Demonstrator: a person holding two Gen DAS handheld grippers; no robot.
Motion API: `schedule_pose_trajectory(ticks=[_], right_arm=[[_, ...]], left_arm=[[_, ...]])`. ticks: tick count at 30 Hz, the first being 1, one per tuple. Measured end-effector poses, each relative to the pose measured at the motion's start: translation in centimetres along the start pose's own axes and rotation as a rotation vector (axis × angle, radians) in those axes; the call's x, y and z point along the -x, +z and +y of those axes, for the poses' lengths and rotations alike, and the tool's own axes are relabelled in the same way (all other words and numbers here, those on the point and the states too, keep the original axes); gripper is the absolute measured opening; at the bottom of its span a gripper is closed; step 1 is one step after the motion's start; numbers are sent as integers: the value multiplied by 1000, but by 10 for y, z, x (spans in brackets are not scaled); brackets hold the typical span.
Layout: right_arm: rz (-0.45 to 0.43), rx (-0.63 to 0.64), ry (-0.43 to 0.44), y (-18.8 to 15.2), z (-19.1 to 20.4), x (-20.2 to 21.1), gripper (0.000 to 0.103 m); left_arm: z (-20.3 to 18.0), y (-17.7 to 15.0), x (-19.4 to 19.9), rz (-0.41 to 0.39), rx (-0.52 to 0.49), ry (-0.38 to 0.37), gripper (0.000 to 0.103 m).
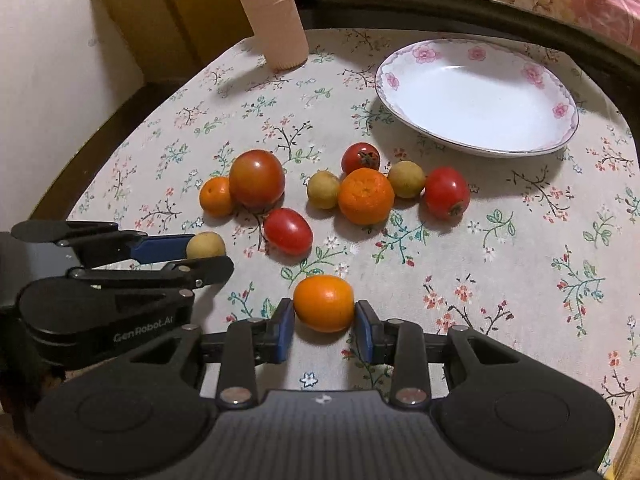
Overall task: Organize fruits
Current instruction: 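Carry the mandarin and tan fruit in both tools over the white plate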
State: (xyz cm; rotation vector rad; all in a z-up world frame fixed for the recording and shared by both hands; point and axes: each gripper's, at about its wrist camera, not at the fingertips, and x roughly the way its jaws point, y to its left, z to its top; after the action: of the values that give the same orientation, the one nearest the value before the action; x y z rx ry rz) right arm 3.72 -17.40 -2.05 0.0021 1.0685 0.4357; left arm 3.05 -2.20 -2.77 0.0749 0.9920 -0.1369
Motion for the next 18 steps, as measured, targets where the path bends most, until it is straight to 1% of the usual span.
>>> schedule_pose_trajectory(ticks=[4, 7, 8, 10, 12, 18], right_arm=[[3, -16, 9, 0, -2, 3, 34], [-9, -18, 9, 0, -2, 9, 33], [-14, -18, 9, 1, -2, 12, 33], [-25, -21, 8, 2, -3, 18, 33], [-43, -28, 4, 5, -5, 25, 33], [-87, -88, -3, 23, -19, 34, 34]], left_arm=[[2, 1, 3, 21, 19, -19, 36], [0, 2, 6, 37, 28, -19, 36], [0, 4, 9, 40, 38, -30, 36], [-3, 9, 15, 20, 43, -59, 36], [-7, 18, 18, -3, 19, -74, 36], [-14, 54, 14, -43, 26, -151, 36]])
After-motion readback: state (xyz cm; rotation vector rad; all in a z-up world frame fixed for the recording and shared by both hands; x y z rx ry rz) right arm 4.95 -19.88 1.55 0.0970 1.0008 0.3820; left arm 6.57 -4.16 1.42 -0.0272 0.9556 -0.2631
